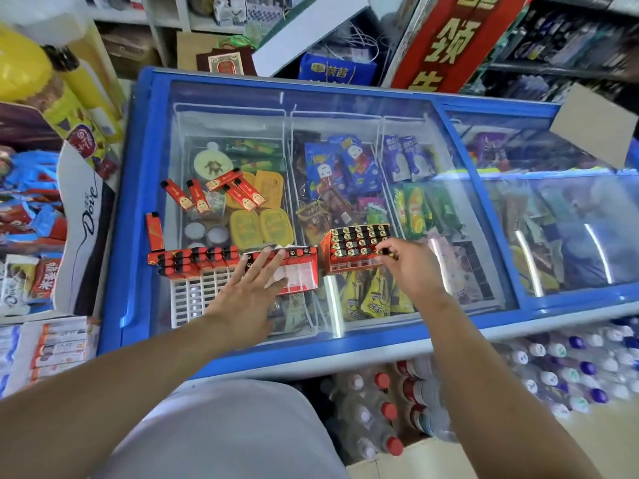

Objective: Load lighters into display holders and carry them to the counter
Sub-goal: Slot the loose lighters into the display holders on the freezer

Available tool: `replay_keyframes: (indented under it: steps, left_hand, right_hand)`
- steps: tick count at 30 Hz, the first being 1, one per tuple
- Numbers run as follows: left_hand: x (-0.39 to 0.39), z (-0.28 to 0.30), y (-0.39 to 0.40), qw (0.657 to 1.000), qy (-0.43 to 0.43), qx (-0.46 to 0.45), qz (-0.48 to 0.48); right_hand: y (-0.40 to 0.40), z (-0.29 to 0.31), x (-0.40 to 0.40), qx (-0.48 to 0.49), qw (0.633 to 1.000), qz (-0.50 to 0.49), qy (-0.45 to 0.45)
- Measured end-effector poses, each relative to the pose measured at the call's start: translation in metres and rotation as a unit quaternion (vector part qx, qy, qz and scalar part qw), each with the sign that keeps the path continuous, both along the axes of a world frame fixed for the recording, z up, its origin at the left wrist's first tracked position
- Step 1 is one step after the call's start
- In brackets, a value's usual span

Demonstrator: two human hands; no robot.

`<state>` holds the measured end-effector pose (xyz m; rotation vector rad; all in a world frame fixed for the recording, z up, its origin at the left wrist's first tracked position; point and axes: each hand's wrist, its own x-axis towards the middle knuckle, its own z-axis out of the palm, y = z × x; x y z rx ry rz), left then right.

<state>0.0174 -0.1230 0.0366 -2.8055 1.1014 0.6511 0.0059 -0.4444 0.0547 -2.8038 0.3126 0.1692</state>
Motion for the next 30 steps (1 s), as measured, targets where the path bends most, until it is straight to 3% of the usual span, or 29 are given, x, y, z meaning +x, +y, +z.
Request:
replay_keyframes:
  steps: [4,9,15,20,26,30]
  left_hand:
    - [-0.002,0.001,-0.001,1.0,-0.003,0.005,0.0]
    - [-0.001,-0.001,-0.001,1.0,0.007,-0.017,0.013]
    - [-0.004,0.011,0.009,0.986,0.036,-0.152,0.059]
    - [-0.014,0.009,0.046,0.961,-0.074,-0.227,0.138]
    - [-0.011,-0.004,0.105,0.946,-0.093,-0.156,0.268]
    - [-0.017,-0.012,0.125,0.932,-0.079,-0.155,0.319]
  right_hand:
    - [0.002,0.001,0.002,-0.033,0.999,0.012,0.013]
    - [0.006,0.003,0.003,-0.018,0.998,-0.022,-0.05]
    - [0.016,0.002,0.0,-0.029,0.999,-0.024,-0.037]
    - [0.048,0.035,0.017,-0.026,0.997,-0.014,-0.075]
    - [0.156,0.036,0.086,0.09,0.985,0.127,-0.069]
    - [0.205,0.004,0.138,0.109,0.984,0.139,0.0]
